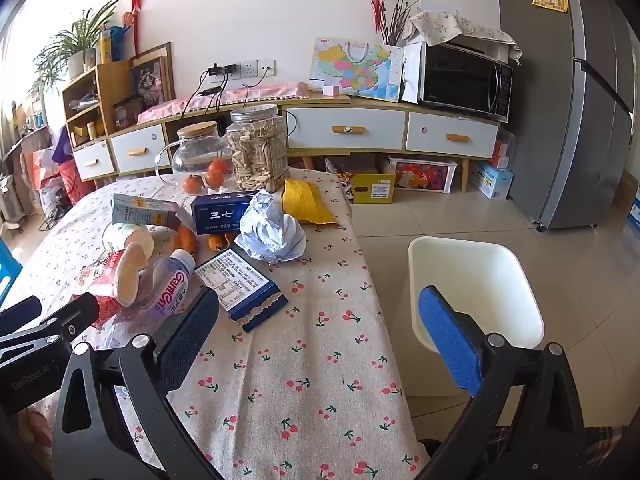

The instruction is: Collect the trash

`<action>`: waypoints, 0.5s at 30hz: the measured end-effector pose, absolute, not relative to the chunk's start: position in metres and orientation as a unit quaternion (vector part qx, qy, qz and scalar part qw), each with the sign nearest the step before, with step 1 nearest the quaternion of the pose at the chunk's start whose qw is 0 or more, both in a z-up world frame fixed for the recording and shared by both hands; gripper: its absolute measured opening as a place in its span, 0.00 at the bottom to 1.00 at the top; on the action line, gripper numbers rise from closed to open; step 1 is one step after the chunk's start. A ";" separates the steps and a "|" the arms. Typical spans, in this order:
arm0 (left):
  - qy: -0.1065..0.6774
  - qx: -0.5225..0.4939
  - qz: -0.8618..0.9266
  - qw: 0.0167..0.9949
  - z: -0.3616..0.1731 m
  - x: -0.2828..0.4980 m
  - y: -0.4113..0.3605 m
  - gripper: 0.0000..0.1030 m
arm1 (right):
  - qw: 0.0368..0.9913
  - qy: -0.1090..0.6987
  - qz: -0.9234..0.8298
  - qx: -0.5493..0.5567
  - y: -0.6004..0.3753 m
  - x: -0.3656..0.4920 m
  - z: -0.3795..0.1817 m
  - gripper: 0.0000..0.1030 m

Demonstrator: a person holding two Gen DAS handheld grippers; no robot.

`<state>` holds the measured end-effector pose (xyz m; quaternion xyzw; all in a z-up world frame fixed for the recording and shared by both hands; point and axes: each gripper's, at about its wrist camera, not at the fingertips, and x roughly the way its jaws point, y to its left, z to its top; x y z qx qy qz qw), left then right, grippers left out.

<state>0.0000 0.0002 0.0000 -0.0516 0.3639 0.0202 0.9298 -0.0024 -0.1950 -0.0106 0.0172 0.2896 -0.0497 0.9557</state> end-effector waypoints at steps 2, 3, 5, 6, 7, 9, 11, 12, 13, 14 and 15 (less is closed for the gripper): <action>0.364 -0.052 0.020 0.930 0.000 0.000 0.001 0.95 | 0.956 0.289 -0.049 0.019 -0.195 -0.003 -0.011 0.93; 0.365 -0.052 0.020 0.929 0.000 0.000 0.001 0.95 | 0.956 0.288 -0.049 0.019 -0.195 -0.003 -0.011 0.93; 0.366 -0.053 0.019 0.929 0.000 0.000 0.001 0.95 | 0.957 0.286 -0.049 0.018 -0.193 -0.003 -0.011 0.93; 0.366 -0.053 0.019 0.929 0.000 -0.003 -0.003 0.95 | 0.957 0.287 -0.049 0.018 -0.193 -0.003 -0.011 0.93; 0.366 -0.053 0.019 0.929 0.000 -0.004 -0.003 0.95 | 0.956 0.287 -0.049 0.019 -0.193 -0.003 -0.011 0.93; 0.367 -0.054 0.019 0.929 0.000 -0.005 -0.004 0.95 | 0.956 0.287 -0.048 0.019 -0.193 -0.003 -0.012 0.93; 0.367 -0.054 0.019 0.928 -0.003 0.000 0.000 0.95 | 0.957 0.287 -0.049 0.018 -0.192 -0.004 -0.012 0.93; 0.366 -0.053 0.019 0.929 -0.003 0.000 0.002 0.95 | 0.957 0.287 -0.049 0.019 -0.193 -0.003 -0.011 0.93; 0.367 -0.054 0.019 0.929 -0.003 -0.001 0.003 0.95 | 0.957 0.287 -0.049 0.019 -0.193 -0.003 -0.012 0.93; 0.367 -0.054 0.019 0.929 -0.003 -0.001 0.003 0.95 | 0.956 0.287 -0.049 0.019 -0.193 -0.003 -0.012 0.93; 0.367 -0.054 0.019 0.929 -0.004 -0.001 0.003 0.95 | 0.956 0.287 -0.049 0.019 -0.193 -0.003 -0.012 0.93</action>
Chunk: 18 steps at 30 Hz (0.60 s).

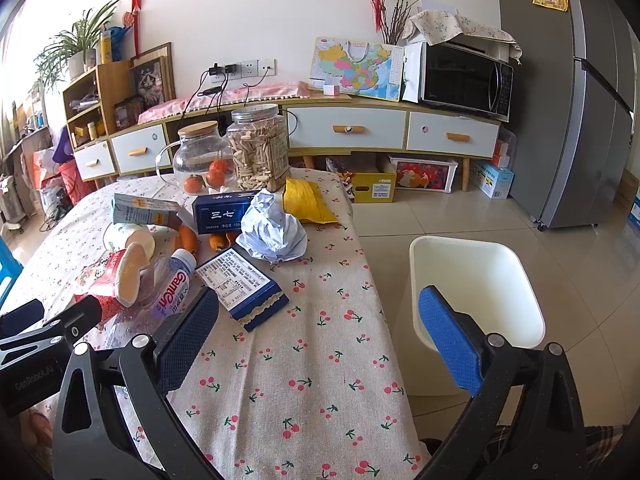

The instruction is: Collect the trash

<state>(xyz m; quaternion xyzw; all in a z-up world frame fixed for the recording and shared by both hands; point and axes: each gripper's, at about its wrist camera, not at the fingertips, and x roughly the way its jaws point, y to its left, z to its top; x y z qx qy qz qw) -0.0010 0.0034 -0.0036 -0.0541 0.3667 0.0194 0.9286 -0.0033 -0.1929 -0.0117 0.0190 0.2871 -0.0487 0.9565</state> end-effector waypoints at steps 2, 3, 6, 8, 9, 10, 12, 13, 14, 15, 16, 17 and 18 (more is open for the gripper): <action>0.365 -0.052 0.019 0.929 -0.004 0.000 0.002 0.95 | 0.957 0.287 -0.048 0.019 -0.193 -0.003 -0.012 0.93; 0.366 -0.052 0.019 0.929 -0.004 0.000 0.002 0.95 | 0.956 0.287 -0.048 0.019 -0.193 -0.003 -0.012 0.93; 0.366 -0.052 0.019 0.929 -0.004 0.000 0.003 0.95 | 0.956 0.287 -0.048 0.020 -0.193 -0.003 -0.012 0.93; 0.365 -0.051 0.019 0.929 -0.005 0.000 0.002 0.95 | 0.956 0.288 -0.048 0.020 -0.192 -0.003 -0.013 0.93; 0.365 -0.052 0.019 0.929 -0.004 0.000 0.002 0.95 | 0.956 0.288 -0.048 0.020 -0.192 -0.003 -0.013 0.93; 0.365 -0.052 0.019 0.929 -0.004 0.000 0.002 0.95 | 0.956 0.288 -0.048 0.020 -0.192 -0.003 -0.013 0.93; 0.366 -0.051 0.019 0.929 -0.005 0.000 0.003 0.95 | 0.956 0.288 -0.048 0.021 -0.193 -0.003 -0.013 0.93; 0.366 -0.052 0.019 0.929 -0.004 0.000 0.002 0.95 | 0.956 0.288 -0.048 0.020 -0.192 -0.003 -0.013 0.93; 0.366 -0.052 0.019 0.929 -0.005 0.000 0.003 0.95 | 0.956 0.288 -0.048 0.020 -0.192 -0.003 -0.013 0.93; 0.367 -0.054 0.019 0.929 -0.005 0.000 0.002 0.95 | 0.956 0.289 -0.048 0.020 -0.193 -0.002 -0.012 0.93; 0.367 -0.054 0.019 0.929 -0.005 0.000 0.002 0.95 | 0.956 0.290 -0.047 0.020 -0.193 -0.003 -0.013 0.93; 0.364 -0.054 0.021 0.930 -0.009 0.000 0.003 0.95 | 0.956 0.290 -0.047 0.020 -0.192 -0.003 -0.014 0.93; 0.364 -0.054 0.020 0.929 -0.009 0.000 0.003 0.95 | 0.956 0.290 -0.047 0.021 -0.191 -0.004 -0.015 0.93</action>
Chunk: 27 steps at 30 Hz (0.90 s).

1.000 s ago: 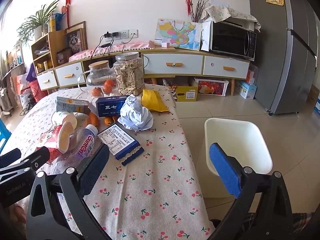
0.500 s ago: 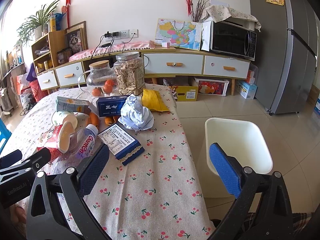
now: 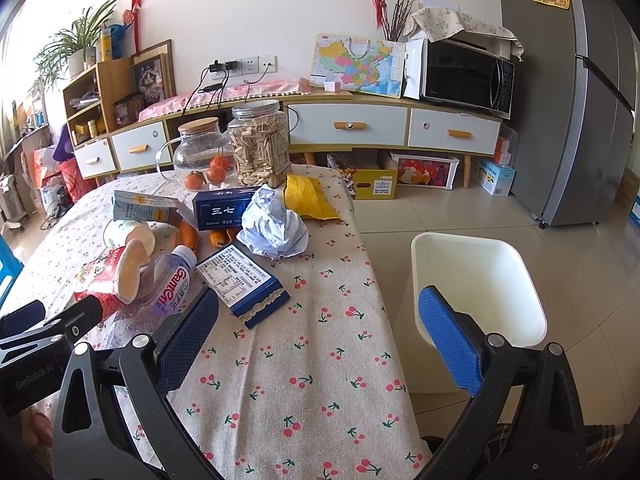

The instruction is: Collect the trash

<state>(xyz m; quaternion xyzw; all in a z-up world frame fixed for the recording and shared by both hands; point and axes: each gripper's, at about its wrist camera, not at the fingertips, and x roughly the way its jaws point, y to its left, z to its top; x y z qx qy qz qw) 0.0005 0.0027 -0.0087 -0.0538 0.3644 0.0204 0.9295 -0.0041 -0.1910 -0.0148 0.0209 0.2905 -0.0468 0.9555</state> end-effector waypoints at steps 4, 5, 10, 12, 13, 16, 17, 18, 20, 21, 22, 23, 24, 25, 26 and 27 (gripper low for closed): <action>0.365 -0.055 0.021 0.929 -0.013 0.000 0.004 0.95 | 0.956 0.290 -0.047 0.020 -0.192 -0.003 -0.014 0.93; 0.366 -0.056 0.021 0.929 -0.014 0.000 0.004 0.95 | 0.955 0.291 -0.047 0.020 -0.191 -0.004 -0.015 0.93; 0.370 -0.068 0.017 0.926 -0.016 0.000 0.003 0.95 | 0.955 0.293 -0.046 0.020 -0.190 -0.004 -0.018 0.93; 0.371 -0.088 0.009 0.924 -0.015 0.001 0.005 0.95 | 0.955 0.293 -0.046 0.021 -0.190 -0.004 -0.019 0.93; 0.372 -0.089 0.009 0.924 -0.016 0.001 0.004 0.95 | 0.955 0.293 -0.046 0.021 -0.190 -0.004 -0.019 0.93; 0.371 -0.109 0.002 0.922 -0.014 0.002 0.005 0.95 | 0.955 0.294 -0.046 0.021 -0.192 -0.003 -0.018 0.93; 0.364 -0.103 0.004 0.926 -0.013 0.002 0.005 0.95 | 0.955 0.294 -0.046 0.021 -0.191 -0.003 -0.018 0.93; 0.363 -0.102 0.004 0.926 -0.013 0.002 0.005 0.95 | 0.955 0.294 -0.046 0.021 -0.192 -0.003 -0.018 0.93; 0.356 -0.100 0.005 0.929 -0.013 0.001 0.006 0.95 | 0.955 0.294 -0.046 0.021 -0.191 -0.003 -0.019 0.93; 0.354 -0.095 0.008 0.931 -0.013 0.002 0.007 0.95 | 0.954 0.294 -0.046 0.021 -0.192 -0.003 -0.019 0.93; 0.352 -0.094 0.009 0.931 -0.012 0.001 0.007 0.95 | 0.954 0.296 -0.046 0.021 -0.191 -0.003 -0.019 0.93; 0.355 -0.091 0.012 0.930 -0.012 0.002 0.008 0.95 | 0.952 0.300 -0.045 0.022 -0.192 -0.001 -0.021 0.93; 0.356 -0.092 0.013 0.930 -0.012 0.003 0.010 0.95 | 0.950 0.307 -0.044 0.024 -0.192 0.000 -0.023 0.93; 0.359 -0.093 0.015 0.929 -0.012 0.003 0.011 0.95 | 0.948 0.315 -0.043 0.027 -0.192 0.001 -0.025 0.93; 0.359 -0.095 0.015 0.928 -0.011 0.004 0.012 0.95 | 0.944 0.325 -0.043 0.031 -0.192 0.003 -0.026 0.93; 0.361 -0.101 0.014 0.927 -0.009 0.005 0.015 0.95 | 0.939 0.340 -0.041 0.034 -0.193 0.006 -0.028 0.93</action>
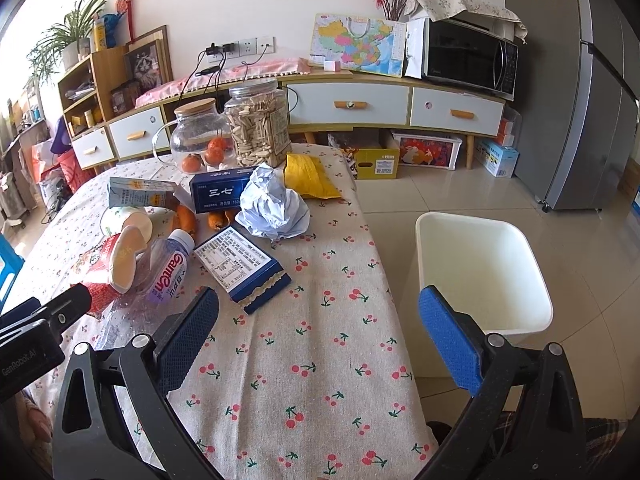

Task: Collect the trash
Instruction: 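Grasp the red noodle cup with the left tool while the right tool grasps the Ganten bottle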

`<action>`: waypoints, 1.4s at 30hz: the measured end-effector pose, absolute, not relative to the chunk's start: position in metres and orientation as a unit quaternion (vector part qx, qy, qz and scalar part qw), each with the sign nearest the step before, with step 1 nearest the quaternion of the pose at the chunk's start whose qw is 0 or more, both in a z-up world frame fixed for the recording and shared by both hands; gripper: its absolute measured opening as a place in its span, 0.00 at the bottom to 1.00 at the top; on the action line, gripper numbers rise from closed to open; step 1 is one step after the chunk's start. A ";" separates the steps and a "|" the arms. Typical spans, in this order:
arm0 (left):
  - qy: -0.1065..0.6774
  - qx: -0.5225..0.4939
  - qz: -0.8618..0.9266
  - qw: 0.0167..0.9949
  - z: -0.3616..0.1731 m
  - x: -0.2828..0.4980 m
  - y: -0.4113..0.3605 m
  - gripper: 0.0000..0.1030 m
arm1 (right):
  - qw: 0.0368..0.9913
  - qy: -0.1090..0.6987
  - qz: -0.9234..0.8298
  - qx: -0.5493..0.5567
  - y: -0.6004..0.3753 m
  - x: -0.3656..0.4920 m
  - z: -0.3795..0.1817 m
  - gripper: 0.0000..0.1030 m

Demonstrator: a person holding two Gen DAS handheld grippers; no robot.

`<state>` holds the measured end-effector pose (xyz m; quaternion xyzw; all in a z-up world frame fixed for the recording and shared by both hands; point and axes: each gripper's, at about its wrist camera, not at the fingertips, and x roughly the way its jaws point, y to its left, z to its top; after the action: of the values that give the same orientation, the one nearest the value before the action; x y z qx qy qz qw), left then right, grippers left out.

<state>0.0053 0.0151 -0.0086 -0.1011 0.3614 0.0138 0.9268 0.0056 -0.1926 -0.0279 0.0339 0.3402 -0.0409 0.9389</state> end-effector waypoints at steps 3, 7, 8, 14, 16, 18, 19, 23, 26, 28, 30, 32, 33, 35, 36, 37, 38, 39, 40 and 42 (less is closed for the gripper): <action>0.369 -0.108 0.019 0.923 0.002 0.012 0.024 0.95 | 0.925 0.376 -0.030 0.033 -0.189 0.013 -0.026 0.93; 0.351 -0.140 0.022 0.926 0.035 0.021 0.047 0.95 | 0.917 0.397 0.008 0.026 -0.187 0.023 -0.005 0.93; 0.341 -0.139 0.022 0.929 0.046 0.023 0.051 0.95 | 0.917 0.398 0.014 0.017 -0.189 0.027 0.002 0.93; 0.392 -0.120 -0.030 0.911 0.066 0.069 0.064 0.95 | 0.922 0.384 0.026 -0.027 -0.194 0.054 0.029 0.93; 0.460 -0.131 -0.053 0.877 0.044 0.089 0.065 0.94 | 0.920 0.389 0.030 -0.029 -0.198 0.063 0.026 0.93; 0.513 -0.169 -0.038 0.841 0.013 0.098 0.073 0.94 | 0.916 0.398 0.041 -0.020 -0.204 0.067 0.015 0.93; 0.527 -0.185 -0.030 0.829 0.000 0.100 0.077 0.94 | 0.912 0.407 0.046 -0.015 -0.206 0.069 0.009 0.93; 0.552 -0.206 0.005 0.808 -0.035 0.102 0.084 0.94 | 0.895 0.442 0.061 0.003 -0.204 0.078 -0.005 0.93; 0.547 -0.213 0.001 0.810 -0.034 0.105 0.081 0.94 | 0.896 0.441 0.061 0.000 -0.196 0.080 -0.007 0.93; 0.539 -0.208 -0.001 0.816 -0.029 0.108 0.076 0.94 | 0.895 0.441 0.063 0.009 -0.192 0.083 -0.009 0.93; 0.542 -0.197 -0.002 0.817 -0.028 0.116 0.071 0.94 | 0.893 0.445 0.064 0.016 -0.190 0.086 -0.013 0.93; 0.548 -0.188 0.002 0.815 -0.030 0.122 0.064 0.94 | 0.890 0.451 0.063 0.017 -0.187 0.090 -0.016 0.93; 0.552 -0.187 0.001 0.813 -0.032 0.123 0.062 0.94 | 0.889 0.453 0.062 0.017 -0.186 0.091 -0.018 0.93; 0.558 -0.178 0.002 0.810 -0.035 0.127 0.060 0.95 | 0.887 0.457 0.062 0.018 -0.184 0.092 -0.020 0.93; 0.559 -0.173 0.004 0.811 -0.035 0.128 0.059 0.95 | 0.886 0.459 0.064 0.018 -0.183 0.093 -0.022 0.93; 0.559 -0.170 0.005 0.811 -0.036 0.129 0.058 0.95 | 0.884 0.462 0.067 0.020 -0.181 0.093 -0.023 0.93; 0.559 -0.170 0.004 0.811 -0.036 0.128 0.059 0.95 | 0.881 0.466 0.071 0.024 -0.180 0.094 -0.025 0.93; 0.559 -0.171 0.004 0.811 -0.036 0.128 0.060 0.95 | 0.879 0.471 0.076 0.029 -0.178 0.095 -0.027 0.93; 0.560 -0.171 0.004 0.811 -0.037 0.128 0.061 0.95 | 0.876 0.475 0.081 0.036 -0.176 0.095 -0.028 0.93; 0.562 -0.159 0.004 0.811 -0.039 0.126 0.061 0.94 | 0.869 0.483 0.093 0.050 -0.170 0.096 -0.031 0.93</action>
<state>0.1263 0.0606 -0.0388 -0.1594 0.5622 0.0041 0.8115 0.0965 -0.1704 -0.0311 0.0503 0.4834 0.0934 0.8689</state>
